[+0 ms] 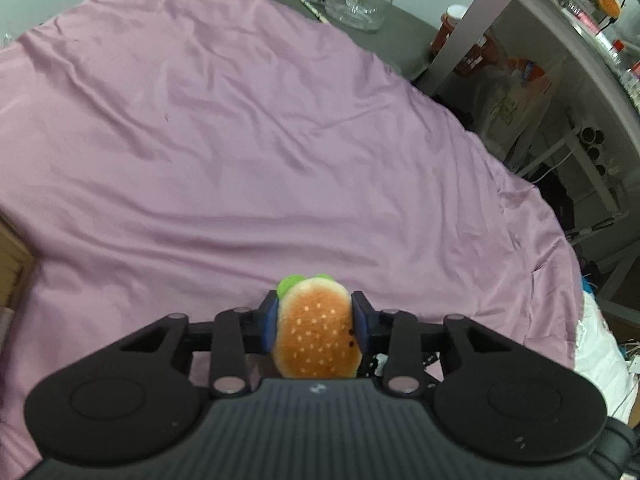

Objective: Organize soft objects
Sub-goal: 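Grasp the burger plush with the left gripper while the right gripper holds the black plush, then carry the burger plush with the left gripper while the right gripper carries the black plush to the box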

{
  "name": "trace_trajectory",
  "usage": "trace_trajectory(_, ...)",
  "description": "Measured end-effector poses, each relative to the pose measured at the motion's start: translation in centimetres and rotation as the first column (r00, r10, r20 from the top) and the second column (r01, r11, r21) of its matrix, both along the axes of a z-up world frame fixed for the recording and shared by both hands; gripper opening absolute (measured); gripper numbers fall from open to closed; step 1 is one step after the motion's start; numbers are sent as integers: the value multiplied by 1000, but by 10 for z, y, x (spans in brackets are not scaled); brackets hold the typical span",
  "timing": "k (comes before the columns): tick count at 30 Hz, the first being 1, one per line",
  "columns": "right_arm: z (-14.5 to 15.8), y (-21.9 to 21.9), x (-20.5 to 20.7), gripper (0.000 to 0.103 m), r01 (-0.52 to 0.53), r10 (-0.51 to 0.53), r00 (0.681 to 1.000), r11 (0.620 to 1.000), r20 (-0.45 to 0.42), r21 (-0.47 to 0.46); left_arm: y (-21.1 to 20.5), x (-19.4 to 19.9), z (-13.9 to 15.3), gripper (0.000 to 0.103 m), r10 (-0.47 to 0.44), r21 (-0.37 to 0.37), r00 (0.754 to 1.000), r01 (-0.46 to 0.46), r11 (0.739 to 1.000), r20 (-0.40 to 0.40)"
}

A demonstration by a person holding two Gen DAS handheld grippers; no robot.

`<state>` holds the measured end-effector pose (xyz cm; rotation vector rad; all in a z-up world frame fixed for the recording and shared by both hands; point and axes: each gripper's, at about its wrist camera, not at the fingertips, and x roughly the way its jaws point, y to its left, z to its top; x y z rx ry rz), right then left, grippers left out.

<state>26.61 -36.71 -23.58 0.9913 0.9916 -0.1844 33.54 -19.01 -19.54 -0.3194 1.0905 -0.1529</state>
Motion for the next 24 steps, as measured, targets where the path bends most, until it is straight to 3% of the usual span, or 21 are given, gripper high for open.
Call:
trace_trajectory(17,61,38,-42,15,-121,128,975,991,180,-50,74,-47,69,36,57,-6,993,-57,998,101)
trace_trajectory(24,78,56,-55,15,-138,158,967,984,202,-110,102,-69,87,36,55,11,991,-57,998,125)
